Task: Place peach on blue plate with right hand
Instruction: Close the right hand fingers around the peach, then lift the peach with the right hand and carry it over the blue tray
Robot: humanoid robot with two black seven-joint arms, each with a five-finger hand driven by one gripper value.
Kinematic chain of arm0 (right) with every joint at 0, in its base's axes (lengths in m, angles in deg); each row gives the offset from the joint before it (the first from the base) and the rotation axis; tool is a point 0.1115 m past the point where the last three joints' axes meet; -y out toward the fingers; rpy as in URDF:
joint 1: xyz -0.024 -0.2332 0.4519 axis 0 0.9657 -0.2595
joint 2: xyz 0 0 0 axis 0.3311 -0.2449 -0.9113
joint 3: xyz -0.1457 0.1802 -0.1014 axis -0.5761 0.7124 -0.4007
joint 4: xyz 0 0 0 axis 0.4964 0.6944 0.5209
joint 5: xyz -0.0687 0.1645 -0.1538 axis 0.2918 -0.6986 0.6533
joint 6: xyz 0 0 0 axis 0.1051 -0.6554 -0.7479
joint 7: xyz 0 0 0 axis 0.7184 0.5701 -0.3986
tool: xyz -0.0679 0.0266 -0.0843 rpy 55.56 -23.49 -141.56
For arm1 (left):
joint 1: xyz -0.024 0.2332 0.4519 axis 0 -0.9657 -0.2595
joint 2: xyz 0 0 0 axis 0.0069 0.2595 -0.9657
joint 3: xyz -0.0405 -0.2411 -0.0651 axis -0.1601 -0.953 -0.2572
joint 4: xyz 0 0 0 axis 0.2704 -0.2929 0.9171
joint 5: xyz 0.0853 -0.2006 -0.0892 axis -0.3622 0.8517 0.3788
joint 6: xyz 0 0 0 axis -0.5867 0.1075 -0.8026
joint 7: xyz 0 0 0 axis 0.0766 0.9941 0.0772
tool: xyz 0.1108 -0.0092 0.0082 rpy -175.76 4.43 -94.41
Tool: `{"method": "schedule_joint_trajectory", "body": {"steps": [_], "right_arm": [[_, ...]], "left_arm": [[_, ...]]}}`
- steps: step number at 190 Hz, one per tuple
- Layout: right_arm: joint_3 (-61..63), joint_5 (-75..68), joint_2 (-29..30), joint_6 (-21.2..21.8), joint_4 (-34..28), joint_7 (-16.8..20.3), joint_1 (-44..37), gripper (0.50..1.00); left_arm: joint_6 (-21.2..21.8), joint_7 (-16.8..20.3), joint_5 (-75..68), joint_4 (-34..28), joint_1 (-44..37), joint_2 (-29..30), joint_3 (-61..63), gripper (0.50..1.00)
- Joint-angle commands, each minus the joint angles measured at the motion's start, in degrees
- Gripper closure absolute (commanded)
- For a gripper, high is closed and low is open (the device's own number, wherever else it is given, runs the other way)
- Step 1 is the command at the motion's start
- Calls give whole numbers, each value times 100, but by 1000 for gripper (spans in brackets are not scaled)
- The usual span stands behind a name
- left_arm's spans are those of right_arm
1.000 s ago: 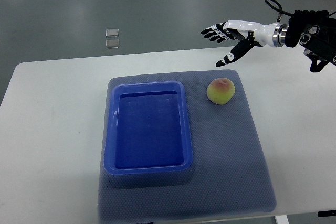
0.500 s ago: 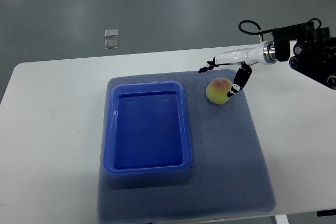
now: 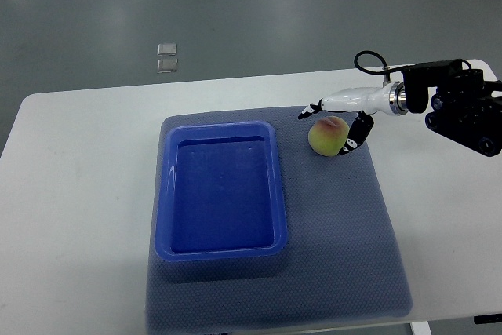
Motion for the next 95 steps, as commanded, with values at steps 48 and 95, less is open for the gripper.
{"method": "schedule_joint_trajectory", "body": {"steps": [48,95], "right_arm": [[-12,301,159,-48,263,31,56,601],[-82,318,431,-110,509,40,56,664]], "left_arm": [[0,0,5,-1,0,0,0,500],[0,9,5,-1,0,0,0,500]]}}
